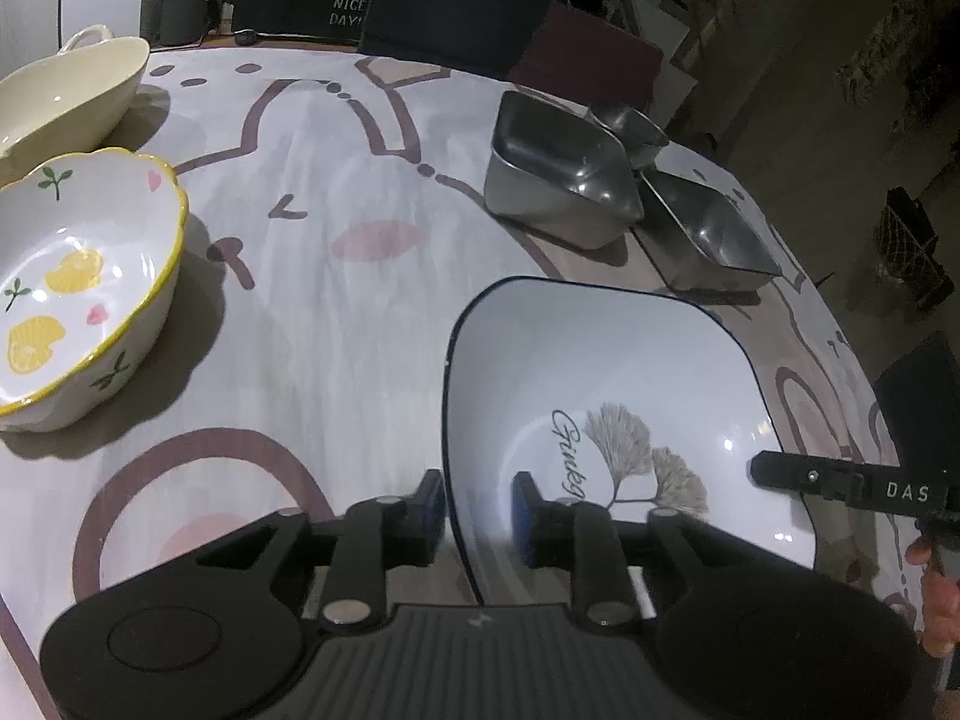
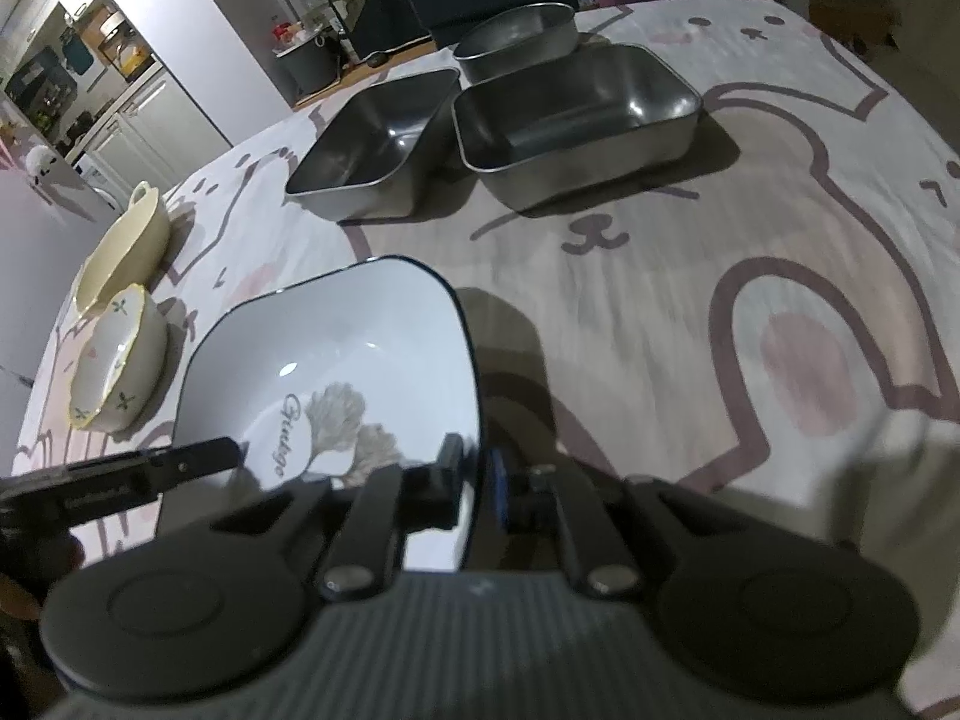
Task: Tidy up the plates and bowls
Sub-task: 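Lower the white ginkgo bowl onto the cloth and open both grippers, then move both grippers to the cream handled bowl and close them on its rim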
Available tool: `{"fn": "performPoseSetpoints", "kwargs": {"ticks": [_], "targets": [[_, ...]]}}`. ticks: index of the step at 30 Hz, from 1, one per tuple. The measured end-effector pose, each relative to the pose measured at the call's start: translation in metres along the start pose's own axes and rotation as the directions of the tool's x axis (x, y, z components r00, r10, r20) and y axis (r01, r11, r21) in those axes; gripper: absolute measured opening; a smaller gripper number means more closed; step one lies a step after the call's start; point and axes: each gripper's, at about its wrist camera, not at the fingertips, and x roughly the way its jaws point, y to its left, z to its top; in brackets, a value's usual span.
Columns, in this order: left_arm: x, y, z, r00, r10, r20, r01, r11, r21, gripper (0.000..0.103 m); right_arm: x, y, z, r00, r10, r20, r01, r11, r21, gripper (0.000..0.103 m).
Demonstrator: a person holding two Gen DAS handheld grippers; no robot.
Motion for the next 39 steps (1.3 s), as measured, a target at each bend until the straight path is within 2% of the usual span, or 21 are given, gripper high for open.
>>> {"fn": "performPoseSetpoints", "kwargs": {"ticks": [1,3,5,7,11,16,18,22,28,34,39], "targets": [[-0.001,-0.001,0.000,1.000,0.000,-0.002,0.000,1.000,0.006,0.037,0.000,-0.001,-0.001,1.000,-0.002,0.004,0.002,1.000,-0.006,0.019],[-0.002,-0.003,-0.001,1.000,0.006,-0.004,-0.006,1.000,0.009,0.059,-0.002,-0.001,-0.004,1.000,0.000,0.011,0.000,1.000,-0.014,0.023],[-0.004,-0.005,-0.002,1.000,0.030,-0.005,-0.030,1.000,0.008,0.076,-0.003,-0.002,-0.006,1.000,-0.006,0.010,0.007,1.000,-0.023,0.030],[-0.005,-0.005,-0.004,0.999,0.043,-0.008,-0.043,0.999,0.003,0.079,-0.004,-0.004,-0.009,1.000,-0.008,0.010,0.009,1.000,-0.025,0.040],[-0.011,-0.005,-0.007,0.998,0.055,-0.007,-0.055,0.998,-0.006,0.092,-0.012,-0.010,-0.013,1.000,0.000,0.030,0.001,1.000,-0.012,0.053],[-0.026,-0.012,-0.011,0.998,0.066,0.015,-0.066,0.998,0.012,0.101,-0.028,-0.013,-0.014,0.997,0.017,0.073,-0.015,1.000,-0.024,0.092],[-0.034,-0.014,-0.012,0.997,0.068,0.024,-0.068,0.998,0.014,0.103,-0.034,-0.012,-0.014,0.996,0.017,0.088,-0.014,0.999,-0.037,0.101],[-0.053,-0.021,-0.015,0.996,0.082,0.046,-0.083,0.996,0.031,0.103,-0.044,-0.005,-0.014,0.995,-0.014,0.103,0.022,0.997,-0.075,0.103],[-0.086,-0.032,-0.020,0.992,0.103,0.079,-0.108,0.992,0.060,0.103,-0.072,0.004,-0.018,0.990,-0.014,0.137,0.028,0.994,-0.105,0.103],[-0.123,-0.041,-0.021,0.988,0.100,0.122,-0.108,0.992,0.063,0.103,-0.106,0.015,-0.023,0.985,0.008,0.171,0.017,0.990,-0.142,0.103],[-0.154,-0.041,-0.012,0.977,0.123,0.175,-0.137,0.988,0.072,0.103,-0.131,0.029,-0.020,0.978,0.044,0.206,-0.007,0.984,-0.180,0.103]]}}
